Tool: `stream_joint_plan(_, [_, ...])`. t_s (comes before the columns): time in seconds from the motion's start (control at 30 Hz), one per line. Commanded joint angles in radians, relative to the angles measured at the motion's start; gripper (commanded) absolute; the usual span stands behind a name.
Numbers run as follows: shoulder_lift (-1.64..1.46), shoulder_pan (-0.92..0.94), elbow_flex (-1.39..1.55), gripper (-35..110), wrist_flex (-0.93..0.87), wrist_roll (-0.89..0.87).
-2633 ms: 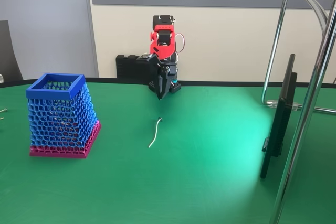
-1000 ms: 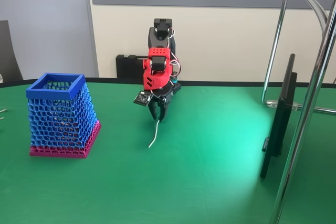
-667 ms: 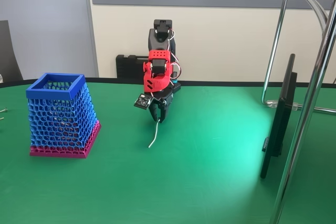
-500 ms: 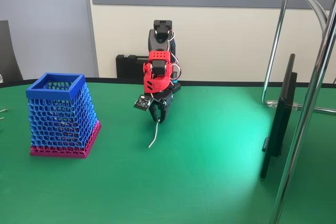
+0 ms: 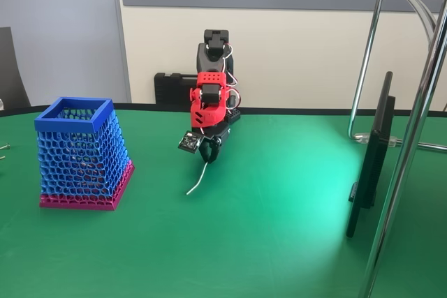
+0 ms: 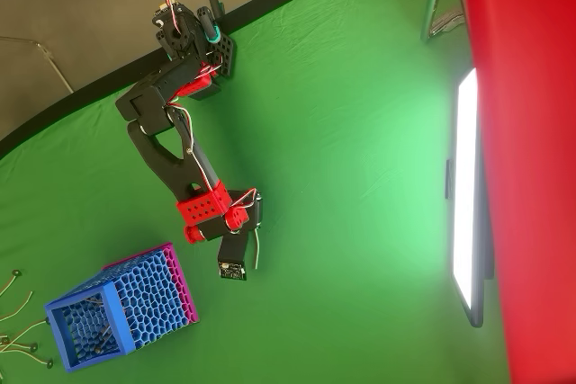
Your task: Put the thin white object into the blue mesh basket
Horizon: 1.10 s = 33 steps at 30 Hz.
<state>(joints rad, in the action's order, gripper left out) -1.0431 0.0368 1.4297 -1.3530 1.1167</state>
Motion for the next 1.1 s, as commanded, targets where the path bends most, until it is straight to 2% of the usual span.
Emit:
stream_joint_plan(0.0, [-0.008,-0.005,-0.048,1,-0.011,-0.003])
stream_joint_plan(0.33, [-0.084,-0.032,-0.337,1,0.006,-0.172])
stream_joint_plan(0.6, [-0.173,-0.031,-0.403,1,0.264,-0.337])
stream_joint_plan(0.9, [-0.236,0.041,-0.37,0,0.598,-0.746])
stream_joint_plan(1.07, [-0.242,0.11,-0.399,0,0.701,-0.977])
